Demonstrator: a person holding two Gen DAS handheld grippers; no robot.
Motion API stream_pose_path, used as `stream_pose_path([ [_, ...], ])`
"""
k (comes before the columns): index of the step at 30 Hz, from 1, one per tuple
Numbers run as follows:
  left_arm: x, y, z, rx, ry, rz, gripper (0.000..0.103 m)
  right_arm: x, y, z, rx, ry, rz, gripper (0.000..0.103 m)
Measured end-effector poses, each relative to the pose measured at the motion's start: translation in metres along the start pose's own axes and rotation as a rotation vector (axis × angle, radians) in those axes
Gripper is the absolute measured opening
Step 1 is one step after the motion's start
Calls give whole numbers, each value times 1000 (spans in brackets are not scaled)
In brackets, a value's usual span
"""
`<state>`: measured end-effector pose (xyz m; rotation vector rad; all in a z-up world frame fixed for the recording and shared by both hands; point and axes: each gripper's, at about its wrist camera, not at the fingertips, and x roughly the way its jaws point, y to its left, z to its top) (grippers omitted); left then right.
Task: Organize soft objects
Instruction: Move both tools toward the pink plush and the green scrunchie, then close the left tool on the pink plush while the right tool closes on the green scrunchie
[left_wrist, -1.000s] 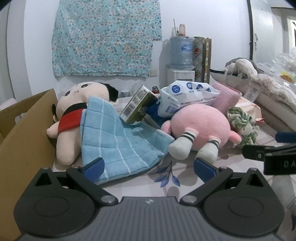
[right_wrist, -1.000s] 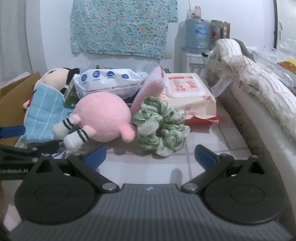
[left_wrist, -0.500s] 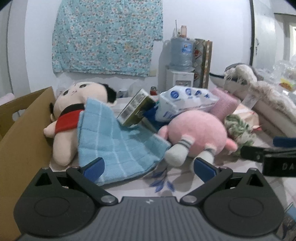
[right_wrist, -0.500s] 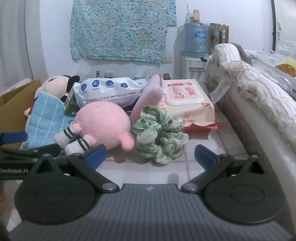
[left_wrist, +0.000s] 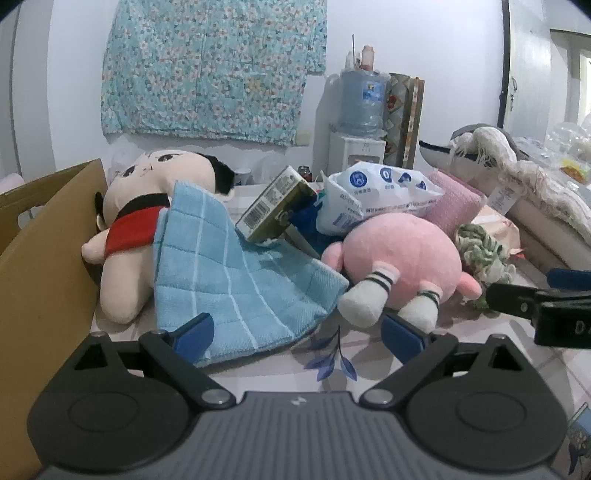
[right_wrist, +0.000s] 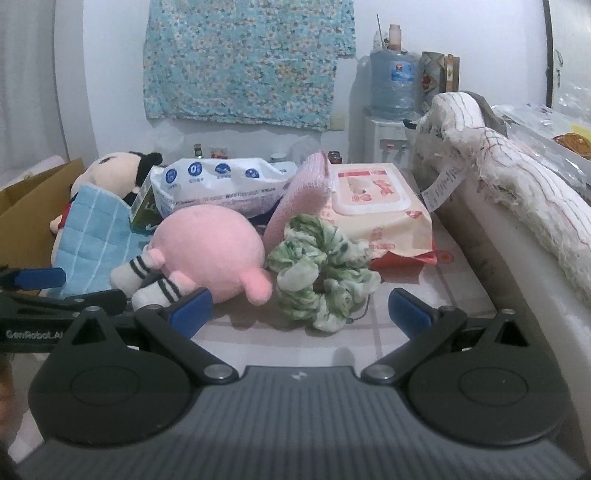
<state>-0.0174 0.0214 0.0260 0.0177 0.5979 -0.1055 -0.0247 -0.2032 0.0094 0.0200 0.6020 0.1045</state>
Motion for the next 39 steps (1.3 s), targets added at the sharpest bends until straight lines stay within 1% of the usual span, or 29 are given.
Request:
stream_pose_path([
  [8,0,-4,3,14,-19,5,98,6,-16,1,93,24,6,102],
  [12,-1,-3,2,13,-33,-3,98,4,-19,3,94,18,-5,102],
  [17,-1,-2,1,1,-24,-25,98,2,-22,2,103,16,-21,102],
  [23,-5,-6,1,16,-33,-30,98,4,-26,2,116,7,-20,101],
  [27,-6,-8,4,20,-41,-44,98,4,-31,1,130,5,-38,101],
  [31,-7,-9,5,33,-63,-33,98,5,-38,4,172,6,-23,102],
  [34,-9,-7,3,27,-76,-43,98,6,-41,7,190,24,13,102],
  [37,-9,-7,2,27,-75,-58,98,2,-40,6,180,17,6,102],
  [39,-9,-8,1,36,-75,-60,98,1,-39,4,164,15,-13,102],
])
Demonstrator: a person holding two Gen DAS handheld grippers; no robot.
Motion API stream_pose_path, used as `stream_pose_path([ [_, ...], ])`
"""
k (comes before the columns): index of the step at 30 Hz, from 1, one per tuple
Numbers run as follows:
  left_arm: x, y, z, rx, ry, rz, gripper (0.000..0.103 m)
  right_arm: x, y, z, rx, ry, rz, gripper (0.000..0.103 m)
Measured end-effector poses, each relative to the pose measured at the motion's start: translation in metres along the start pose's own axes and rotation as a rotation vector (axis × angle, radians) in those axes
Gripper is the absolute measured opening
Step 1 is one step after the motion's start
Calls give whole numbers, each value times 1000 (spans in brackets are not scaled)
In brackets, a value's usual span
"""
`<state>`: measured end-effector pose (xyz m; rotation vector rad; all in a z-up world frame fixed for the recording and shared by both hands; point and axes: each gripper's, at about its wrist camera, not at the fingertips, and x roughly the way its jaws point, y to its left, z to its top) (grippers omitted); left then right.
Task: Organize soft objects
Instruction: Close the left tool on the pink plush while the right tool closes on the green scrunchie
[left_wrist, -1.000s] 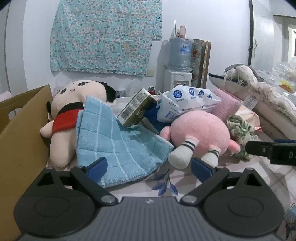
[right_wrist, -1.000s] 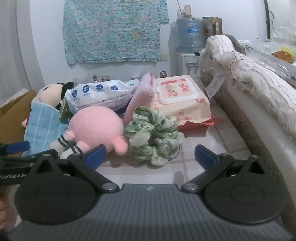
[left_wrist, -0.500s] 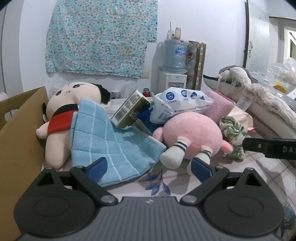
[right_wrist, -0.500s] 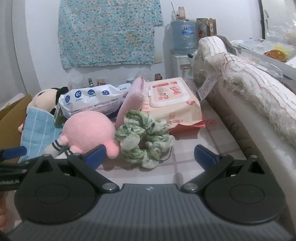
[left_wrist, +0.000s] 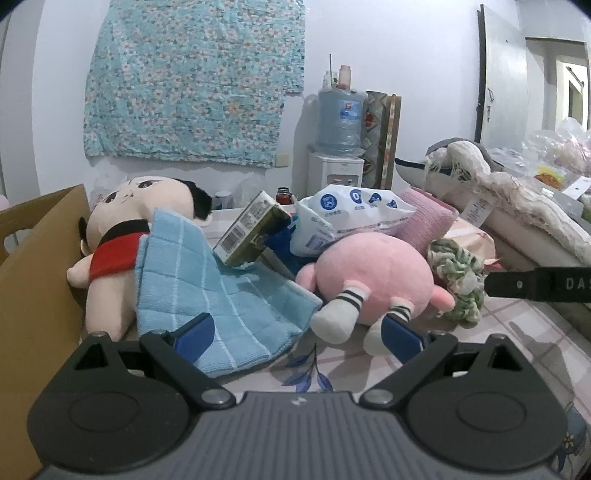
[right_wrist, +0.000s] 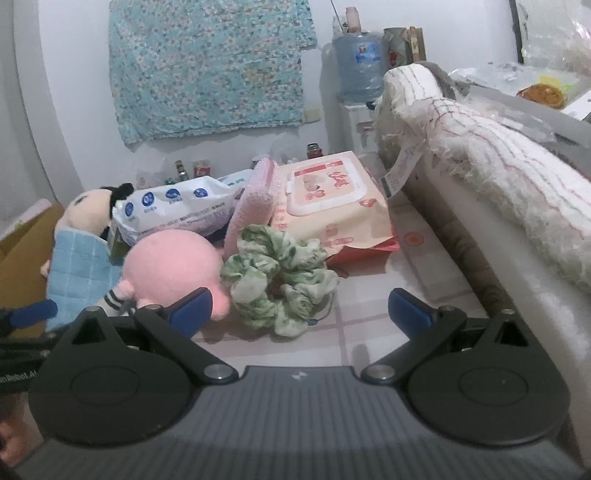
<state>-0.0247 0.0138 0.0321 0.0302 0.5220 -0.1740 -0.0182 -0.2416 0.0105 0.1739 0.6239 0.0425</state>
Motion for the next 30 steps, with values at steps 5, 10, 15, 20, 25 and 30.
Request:
stream_pose_path([
  [5,0,-7,1,20,-2,-5,98,2,-2,0,11,2,5,102],
  [10,-2,-11,-2,41,-2,-11,98,4,-3,3,22,-5,14,102],
  [15,-1,-8,2,5,16,-91,99,11,-8,7,69,28,91,102],
  [20,1,-17,0,60,-45,-88,103,26,-10,11,106,64,121,102],
  [25,14,-20,2,64,-44,-156,103,45,-15,3,141,116,94,102],
  [30,24,-31,7,120,-53,-183,103,51,-18,8,193,106,116,102],
])
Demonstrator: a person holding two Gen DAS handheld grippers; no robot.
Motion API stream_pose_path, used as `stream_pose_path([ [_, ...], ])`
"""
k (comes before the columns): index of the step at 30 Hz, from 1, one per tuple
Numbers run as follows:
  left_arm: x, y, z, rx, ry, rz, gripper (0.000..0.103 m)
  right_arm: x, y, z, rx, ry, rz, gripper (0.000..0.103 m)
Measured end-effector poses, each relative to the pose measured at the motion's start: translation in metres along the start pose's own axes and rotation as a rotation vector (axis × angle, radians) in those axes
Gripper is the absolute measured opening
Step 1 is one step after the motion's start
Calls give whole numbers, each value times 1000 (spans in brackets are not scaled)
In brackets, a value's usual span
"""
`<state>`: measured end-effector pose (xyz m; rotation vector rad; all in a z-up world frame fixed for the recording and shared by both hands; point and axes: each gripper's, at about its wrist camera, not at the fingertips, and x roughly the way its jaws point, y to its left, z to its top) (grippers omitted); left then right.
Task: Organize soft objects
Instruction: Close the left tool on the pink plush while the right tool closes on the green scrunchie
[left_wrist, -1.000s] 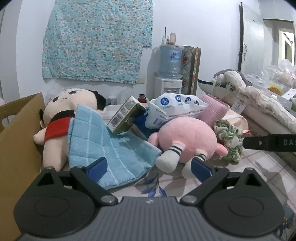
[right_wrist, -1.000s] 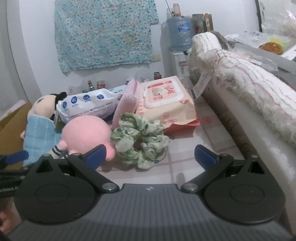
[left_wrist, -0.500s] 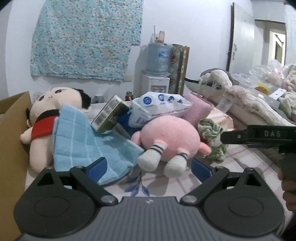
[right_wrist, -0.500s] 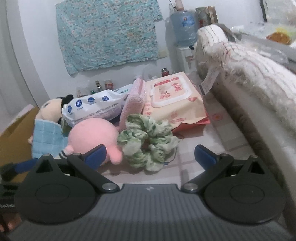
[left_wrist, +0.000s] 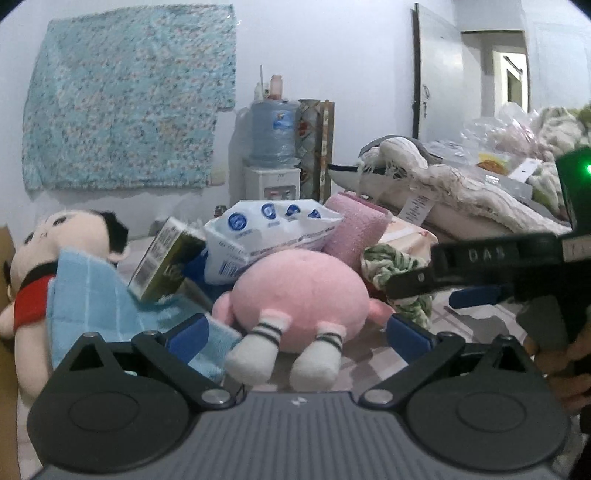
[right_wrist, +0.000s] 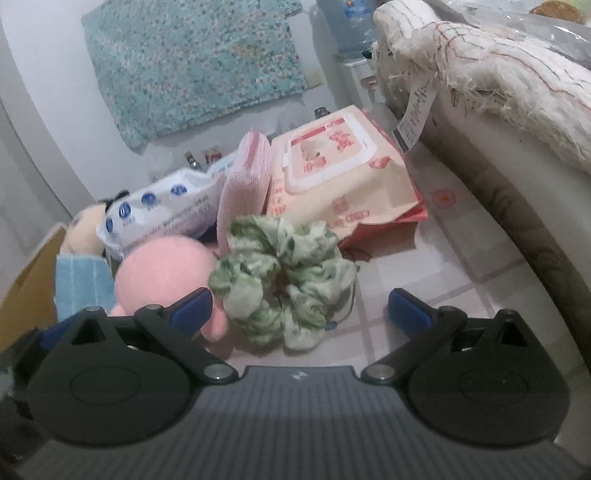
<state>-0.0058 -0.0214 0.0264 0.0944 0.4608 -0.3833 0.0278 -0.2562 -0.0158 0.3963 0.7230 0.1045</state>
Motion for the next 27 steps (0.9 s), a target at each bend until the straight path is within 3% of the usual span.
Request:
stream_pose_path([
  [4,8,-1,5,31,-17,3,103,9,-4,5,57,3,31,97],
  [8,22,6,14,37,17,-30,103,11,-6,5,47,-5,33,92],
  [12,45,12,22,-1,81,-71,103,12,-14,8,123,-14,67,89],
  [14,58,15,25,-37,127,-76,103,13,-18,8,142,-21,77,82],
  [16,64,16,28,-45,156,-98,103,15,-21,9,152,-14,84,62],
  [18,66,15,28,-26,183,-107,103,18,-24,7,171,-6,98,50],
  [27,60,-7,23,100,219,-44,93,16,-20,3,157,27,76,25],
])
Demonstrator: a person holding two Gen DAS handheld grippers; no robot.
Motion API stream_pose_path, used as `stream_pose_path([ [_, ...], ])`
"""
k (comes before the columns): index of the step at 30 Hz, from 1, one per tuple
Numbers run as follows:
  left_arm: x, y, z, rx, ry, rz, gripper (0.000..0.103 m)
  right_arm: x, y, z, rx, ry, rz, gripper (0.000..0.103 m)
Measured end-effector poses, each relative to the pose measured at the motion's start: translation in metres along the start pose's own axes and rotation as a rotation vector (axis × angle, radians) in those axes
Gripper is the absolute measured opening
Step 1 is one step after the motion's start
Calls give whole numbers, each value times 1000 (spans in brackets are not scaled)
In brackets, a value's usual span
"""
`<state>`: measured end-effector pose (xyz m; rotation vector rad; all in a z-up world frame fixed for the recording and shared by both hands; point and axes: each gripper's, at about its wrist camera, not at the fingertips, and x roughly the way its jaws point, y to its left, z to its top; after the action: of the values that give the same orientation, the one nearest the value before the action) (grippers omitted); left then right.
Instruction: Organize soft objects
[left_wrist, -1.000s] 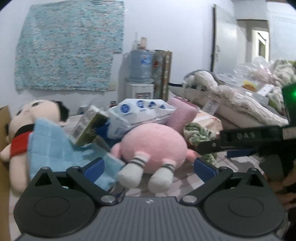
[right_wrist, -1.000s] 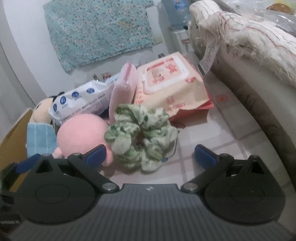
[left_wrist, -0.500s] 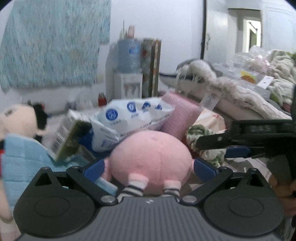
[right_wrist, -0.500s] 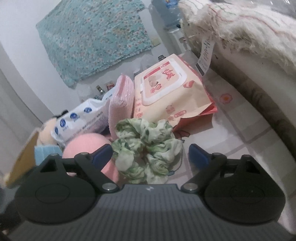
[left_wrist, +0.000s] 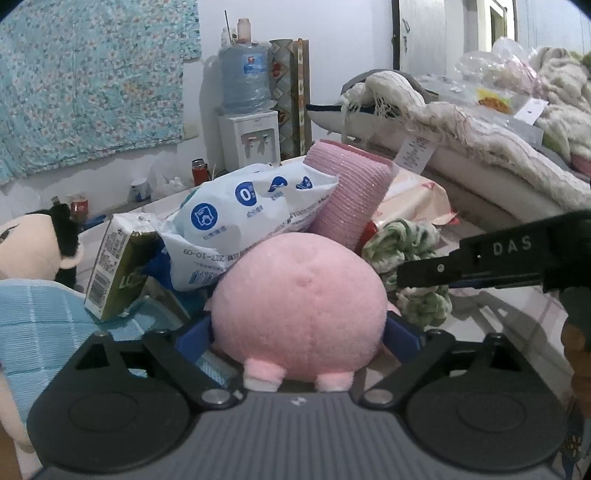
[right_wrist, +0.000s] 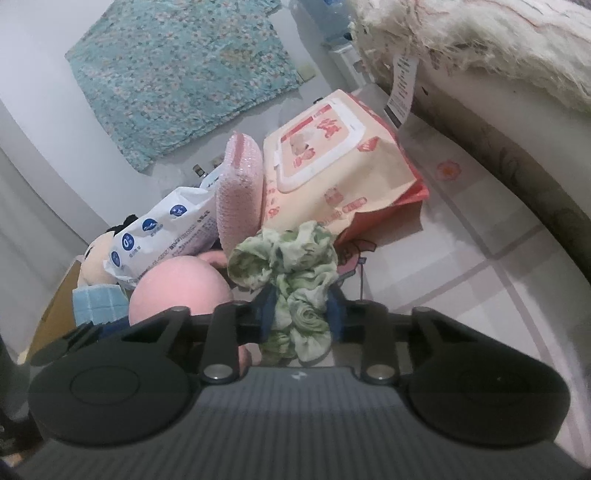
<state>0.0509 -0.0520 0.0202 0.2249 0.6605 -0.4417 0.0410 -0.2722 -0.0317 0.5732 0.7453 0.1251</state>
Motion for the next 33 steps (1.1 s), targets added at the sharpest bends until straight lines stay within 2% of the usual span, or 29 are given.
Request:
stream_pose_path([
  [4,-5,-5,0,19,8,12,89,-1,0,-3,-2,-3,-12,21],
  [10,-22,-15,-8,46,25,2,89,-7,3,-6,-15,15,-4,21],
  [17,-46,-29,-17,88,78,5,91,-7,-7,-4,15,35,40,21],
  [21,-62,-28,-29,102,85,40,96,-13,-7,-8,12,53,48,22],
  [26,-79,-20,-40,104,65,46,97,-31,-7,-13,-7,90,55,35],
  [28,-80,-20,-40,108,65,52,98,-35,-4,-14,-30,97,64,52],
  [29,-80,-20,-40,111,65,54,99,-34,-1,-13,-65,112,69,56],
  [33,-74,-18,-37,99,73,51,102,-30,12,-11,-141,119,52,81],
])
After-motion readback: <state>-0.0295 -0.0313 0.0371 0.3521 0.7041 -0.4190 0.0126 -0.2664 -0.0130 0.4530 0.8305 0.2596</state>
